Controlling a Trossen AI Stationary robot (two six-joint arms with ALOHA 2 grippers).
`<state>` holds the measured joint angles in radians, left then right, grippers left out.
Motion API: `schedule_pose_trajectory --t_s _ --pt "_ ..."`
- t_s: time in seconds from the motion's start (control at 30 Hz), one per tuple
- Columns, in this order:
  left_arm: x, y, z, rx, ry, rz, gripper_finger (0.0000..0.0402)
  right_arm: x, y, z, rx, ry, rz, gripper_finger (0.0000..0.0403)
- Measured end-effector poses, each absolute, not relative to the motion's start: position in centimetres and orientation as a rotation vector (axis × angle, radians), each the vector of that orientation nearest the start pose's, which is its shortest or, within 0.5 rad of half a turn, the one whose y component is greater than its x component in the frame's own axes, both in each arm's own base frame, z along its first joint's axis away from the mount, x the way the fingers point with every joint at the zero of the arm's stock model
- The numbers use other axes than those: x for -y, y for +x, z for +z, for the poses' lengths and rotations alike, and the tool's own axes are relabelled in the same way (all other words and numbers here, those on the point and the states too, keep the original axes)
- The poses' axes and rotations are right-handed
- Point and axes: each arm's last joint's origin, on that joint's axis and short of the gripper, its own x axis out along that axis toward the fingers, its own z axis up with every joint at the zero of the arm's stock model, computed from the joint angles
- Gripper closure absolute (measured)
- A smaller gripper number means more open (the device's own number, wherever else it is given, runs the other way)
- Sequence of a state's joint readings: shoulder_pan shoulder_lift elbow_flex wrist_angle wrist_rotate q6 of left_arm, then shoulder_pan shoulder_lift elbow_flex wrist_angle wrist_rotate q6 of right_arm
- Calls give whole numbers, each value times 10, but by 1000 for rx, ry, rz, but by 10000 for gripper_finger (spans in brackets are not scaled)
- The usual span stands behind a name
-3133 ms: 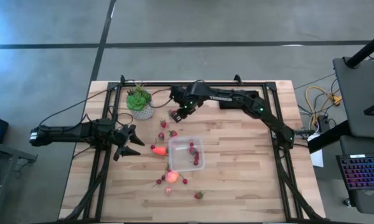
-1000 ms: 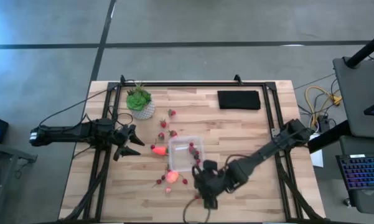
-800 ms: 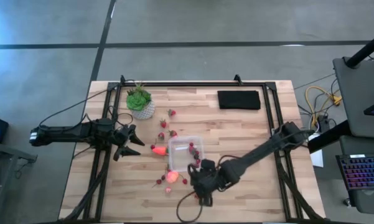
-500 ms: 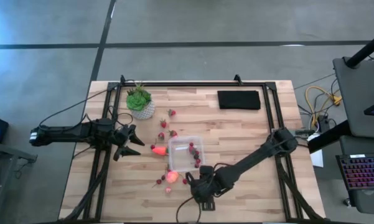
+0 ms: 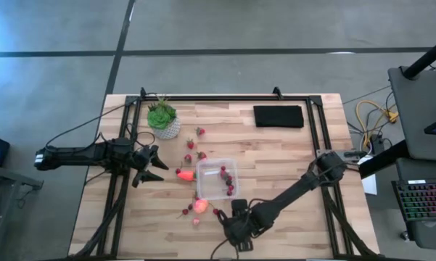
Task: Pick and placing Produce into tupperware
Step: Put the strawberry into the transparent container
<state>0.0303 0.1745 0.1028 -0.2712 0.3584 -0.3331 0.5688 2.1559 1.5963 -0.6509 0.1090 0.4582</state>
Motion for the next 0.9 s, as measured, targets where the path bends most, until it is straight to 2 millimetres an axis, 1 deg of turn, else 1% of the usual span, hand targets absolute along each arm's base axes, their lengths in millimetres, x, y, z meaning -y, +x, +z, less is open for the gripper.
schedule_pose_trajectory --t_s 0.7,0.9 --pt "7 98 160 -389 -393 -266 162 -233 378 155 -1127 -16 81 183" --pt "7 98 160 -391 -394 -265 162 -232 380 151 -1099 2 85 183"
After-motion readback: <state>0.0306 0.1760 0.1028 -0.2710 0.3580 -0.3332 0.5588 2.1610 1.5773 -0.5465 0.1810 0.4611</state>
